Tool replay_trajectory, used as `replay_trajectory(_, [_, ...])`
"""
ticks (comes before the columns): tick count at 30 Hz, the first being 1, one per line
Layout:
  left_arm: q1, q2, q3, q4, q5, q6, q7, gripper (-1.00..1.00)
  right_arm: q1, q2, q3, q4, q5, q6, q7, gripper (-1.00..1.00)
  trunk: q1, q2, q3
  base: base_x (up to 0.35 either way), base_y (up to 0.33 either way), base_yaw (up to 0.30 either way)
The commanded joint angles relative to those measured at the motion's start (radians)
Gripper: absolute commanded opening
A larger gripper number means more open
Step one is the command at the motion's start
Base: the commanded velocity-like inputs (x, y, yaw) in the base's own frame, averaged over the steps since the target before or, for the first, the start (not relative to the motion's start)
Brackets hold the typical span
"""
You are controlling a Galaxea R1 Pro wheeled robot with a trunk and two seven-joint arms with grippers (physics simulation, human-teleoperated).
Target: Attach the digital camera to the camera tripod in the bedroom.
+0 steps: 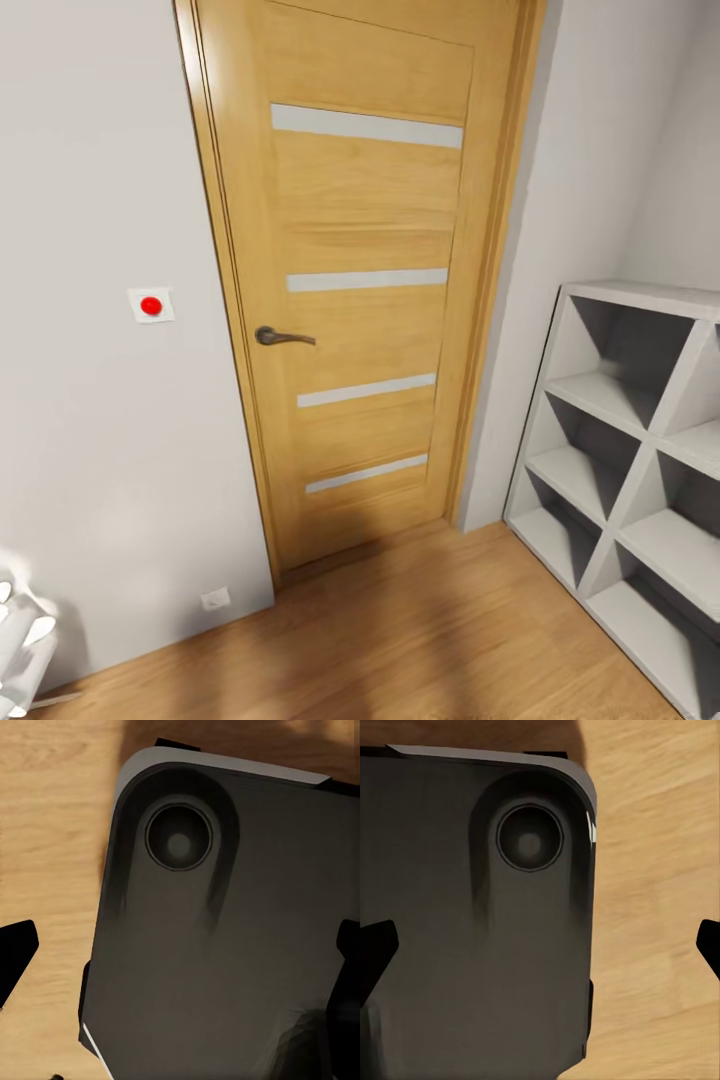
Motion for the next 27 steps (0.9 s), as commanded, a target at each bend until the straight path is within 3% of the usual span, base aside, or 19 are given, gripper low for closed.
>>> replay_trajectory(1, [0.000, 0.000, 0.000, 0.000, 0.006, -0.003, 0.000, 1.00, 0.000, 0.000, 0.000, 0.000, 0.000, -0.003, 0.000, 1.00, 0.000, 0.000, -0.001, 0.000, 0.000, -0.235])
replay_trajectory(27, [0.000, 0.000, 0.000, 0.001, 0.007, -0.003, 0.000, 1.00, 0.000, -0.002, 0.002, 0.000, 0.000, -0.003, 0.000, 1.00, 0.000, 0.000, -0.001, 0.000, 0.000, -0.240])
